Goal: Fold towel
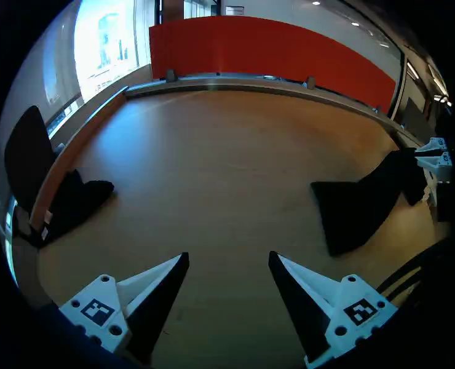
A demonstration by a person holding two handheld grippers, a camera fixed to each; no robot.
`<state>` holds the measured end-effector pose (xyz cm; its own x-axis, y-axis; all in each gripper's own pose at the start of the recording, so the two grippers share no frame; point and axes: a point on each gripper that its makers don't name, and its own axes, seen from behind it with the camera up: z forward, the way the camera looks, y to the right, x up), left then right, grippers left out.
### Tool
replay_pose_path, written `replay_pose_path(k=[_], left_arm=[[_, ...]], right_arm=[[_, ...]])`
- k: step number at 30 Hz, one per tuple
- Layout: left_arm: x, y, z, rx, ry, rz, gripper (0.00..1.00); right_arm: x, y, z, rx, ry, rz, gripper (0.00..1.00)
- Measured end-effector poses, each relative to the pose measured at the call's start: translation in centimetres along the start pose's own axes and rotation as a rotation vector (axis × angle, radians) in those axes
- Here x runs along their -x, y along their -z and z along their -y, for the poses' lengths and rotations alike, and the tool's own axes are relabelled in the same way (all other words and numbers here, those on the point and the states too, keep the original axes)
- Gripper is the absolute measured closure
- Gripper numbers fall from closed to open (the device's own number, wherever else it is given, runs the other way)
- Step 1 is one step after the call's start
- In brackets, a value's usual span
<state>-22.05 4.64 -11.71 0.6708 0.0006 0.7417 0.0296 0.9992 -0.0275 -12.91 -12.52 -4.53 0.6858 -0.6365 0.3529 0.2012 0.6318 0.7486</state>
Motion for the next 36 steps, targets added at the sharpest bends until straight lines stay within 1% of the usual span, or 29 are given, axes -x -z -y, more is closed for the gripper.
replay_pose_path(k=[8, 15, 21, 26, 27, 28, 31, 32, 34, 36], left_arm=[[-0.4, 0.4, 0.0, 0.002, -0.006, -0.014, 0.04], [-0.8, 0.8, 0.4, 0.003, 0.001, -0.027, 0.04], [-0.8, 1.0, 1.2, -0.005, 0.008, -0.031, 0.04], [-0.4, 1.2, 2.0, -0.015, 0.020, -0.027, 0.04], [-0.3, 1.2, 2.1, -0.016, 0.022, -0.026, 0.04], [-0.2, 1.2, 2.3, -0.018, 0.024, -0.025, 0.03], [-0.1, 1.2, 2.6, -0.023, 0.028, -0.023, 0.04], [-0.1, 1.2, 2.7, -0.025, 0.028, -0.023, 0.04], [-0.1, 1.2, 2.8, -0.026, 0.028, -0.021, 0.04], [0.0, 1.2, 2.8, -0.026, 0.028, -0.021, 0.04]], right_arm=[[-0.7, -1.7, 3.0, -0.061, 0.014, -0.001, 0.93], [-0.9, -3.4, 6.0, -0.121, 0.013, 0.010, 0.94], [-1.1, -5.1, 8.5, -0.170, 0.007, 0.018, 0.94], [-0.9, -6.3, 11.0, -0.224, -0.002, 0.035, 0.94], [-0.7, -6.5, 11.4, -0.231, -0.005, 0.042, 0.92], [-0.4, -6.7, 11.6, -0.235, -0.009, 0.050, 0.84], [0.4, -7.1, 12.0, -0.237, -0.020, 0.073, 0.42], [0.6, -7.2, 12.0, -0.233, -0.024, 0.079, 0.33], [1.0, -7.2, 11.7, -0.225, -0.031, 0.085, 0.26], [1.3, -7.1, 11.4, -0.217, -0.037, 0.089, 0.23]])
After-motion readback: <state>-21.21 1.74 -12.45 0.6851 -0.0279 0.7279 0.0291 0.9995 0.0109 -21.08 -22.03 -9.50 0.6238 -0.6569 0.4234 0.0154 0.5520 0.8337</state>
